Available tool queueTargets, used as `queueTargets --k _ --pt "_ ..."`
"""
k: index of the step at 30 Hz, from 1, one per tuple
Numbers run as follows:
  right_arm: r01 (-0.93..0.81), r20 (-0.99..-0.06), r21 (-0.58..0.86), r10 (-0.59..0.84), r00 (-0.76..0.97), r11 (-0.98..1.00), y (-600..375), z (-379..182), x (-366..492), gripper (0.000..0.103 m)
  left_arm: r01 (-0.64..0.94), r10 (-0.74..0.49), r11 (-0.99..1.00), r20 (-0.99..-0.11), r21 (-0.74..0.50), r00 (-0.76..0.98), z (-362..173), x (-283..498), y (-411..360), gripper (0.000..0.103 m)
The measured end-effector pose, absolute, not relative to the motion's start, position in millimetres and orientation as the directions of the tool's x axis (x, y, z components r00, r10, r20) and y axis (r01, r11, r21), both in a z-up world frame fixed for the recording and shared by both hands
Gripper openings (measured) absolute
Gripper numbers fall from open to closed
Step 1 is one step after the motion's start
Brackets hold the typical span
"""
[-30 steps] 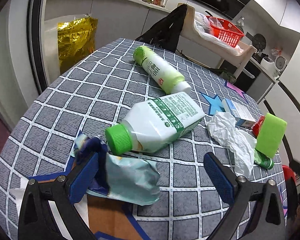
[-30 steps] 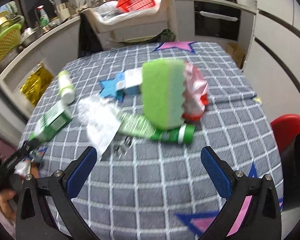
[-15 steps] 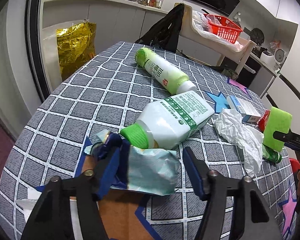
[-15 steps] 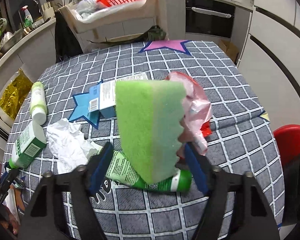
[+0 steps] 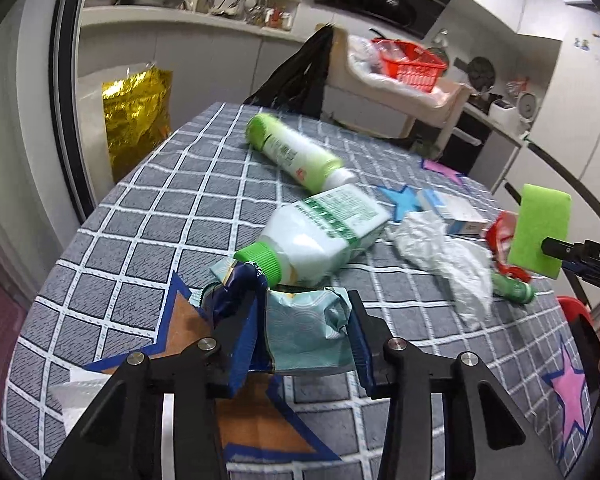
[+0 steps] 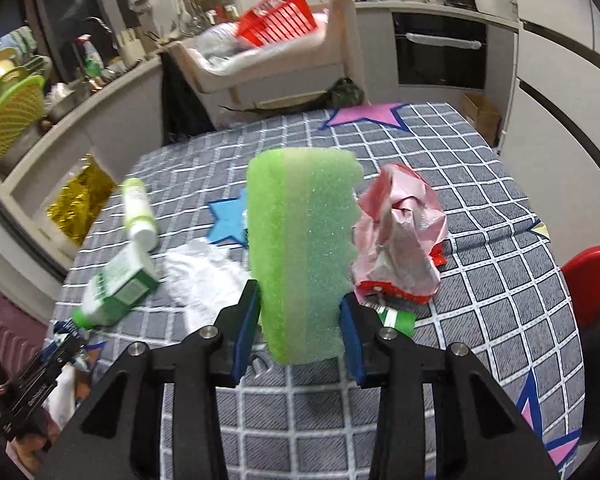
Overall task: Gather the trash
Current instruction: 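Carry the wrapper and green sponge over the black bin with both tools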
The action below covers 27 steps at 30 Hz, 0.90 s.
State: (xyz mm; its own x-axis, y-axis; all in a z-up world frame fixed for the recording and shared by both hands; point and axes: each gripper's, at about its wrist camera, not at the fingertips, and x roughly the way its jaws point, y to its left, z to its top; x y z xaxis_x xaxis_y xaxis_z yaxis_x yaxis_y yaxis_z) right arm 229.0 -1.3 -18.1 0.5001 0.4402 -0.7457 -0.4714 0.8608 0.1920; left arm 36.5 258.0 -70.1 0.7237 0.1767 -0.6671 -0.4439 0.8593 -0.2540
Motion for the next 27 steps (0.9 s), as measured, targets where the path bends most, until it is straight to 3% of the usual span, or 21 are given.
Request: queueTargets --k 13,27 --pt "-0.478 -0.697 0.266 0.509 0.504 0.837 -55 4 169 0.039 -0.310 0.094 0.915 -0.612 -0.257 0.785 -33 21 207 0.103" --pt "-0.346 -0.662 0.310 0.462 0.590 0.886 -164 9 138 0.039 -0.104 -0.079 0.958 -0.597 -0.267 0.799 -8 54 120 0.103"
